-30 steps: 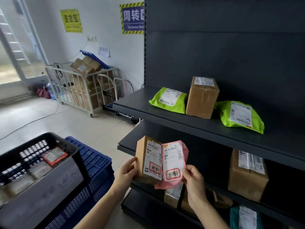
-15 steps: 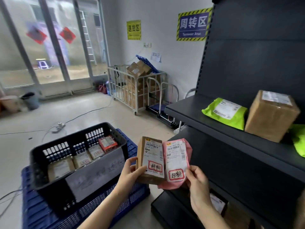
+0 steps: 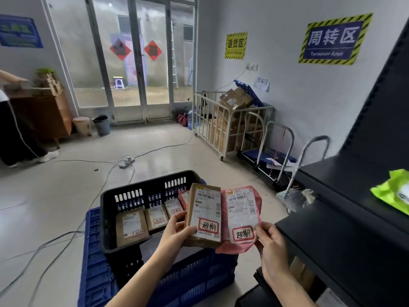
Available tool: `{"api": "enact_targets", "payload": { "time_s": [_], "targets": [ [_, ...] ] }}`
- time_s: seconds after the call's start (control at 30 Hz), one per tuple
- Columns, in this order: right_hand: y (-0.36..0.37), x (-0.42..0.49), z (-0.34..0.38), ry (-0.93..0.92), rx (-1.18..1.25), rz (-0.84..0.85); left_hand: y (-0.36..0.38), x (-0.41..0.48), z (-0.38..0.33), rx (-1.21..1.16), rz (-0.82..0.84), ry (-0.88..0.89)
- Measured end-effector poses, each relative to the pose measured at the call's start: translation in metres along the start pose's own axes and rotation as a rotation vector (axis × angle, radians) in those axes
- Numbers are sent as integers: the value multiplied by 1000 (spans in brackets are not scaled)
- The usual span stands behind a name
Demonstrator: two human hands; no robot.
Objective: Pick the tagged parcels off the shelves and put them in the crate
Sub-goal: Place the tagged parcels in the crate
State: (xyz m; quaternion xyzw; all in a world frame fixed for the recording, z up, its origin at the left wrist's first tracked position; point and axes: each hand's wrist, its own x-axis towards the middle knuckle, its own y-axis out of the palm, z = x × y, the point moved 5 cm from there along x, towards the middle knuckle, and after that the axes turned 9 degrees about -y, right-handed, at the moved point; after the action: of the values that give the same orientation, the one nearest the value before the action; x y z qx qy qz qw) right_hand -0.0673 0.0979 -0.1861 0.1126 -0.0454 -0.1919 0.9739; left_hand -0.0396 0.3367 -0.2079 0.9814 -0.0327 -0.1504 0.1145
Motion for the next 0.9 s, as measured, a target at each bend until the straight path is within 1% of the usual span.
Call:
{"api": "enact_targets", "payload": {
  "time_s": [0.13,0.3,0.43,0.57,0.7,0.9],
  "targets": [
    [49,20,-14,16,-12,22,-45,26,-11,-32,-38,-4],
    [99,39,-44,82,-27,16,-104,48,-18,-36,-107,-22],
    [130,50,-68,121,-46,4,-155,54,-15,-35,-197,-38],
    [158,64,-90,167,-74,46,-200,60,-8,-31,-311,-50],
    [186,82,-107,176,-122,90,-229,66,-3,-43,-371,-63],
    [228,120,-139,229,-164,181,-251,92,1,-25,-442,-103]
  ]
}}
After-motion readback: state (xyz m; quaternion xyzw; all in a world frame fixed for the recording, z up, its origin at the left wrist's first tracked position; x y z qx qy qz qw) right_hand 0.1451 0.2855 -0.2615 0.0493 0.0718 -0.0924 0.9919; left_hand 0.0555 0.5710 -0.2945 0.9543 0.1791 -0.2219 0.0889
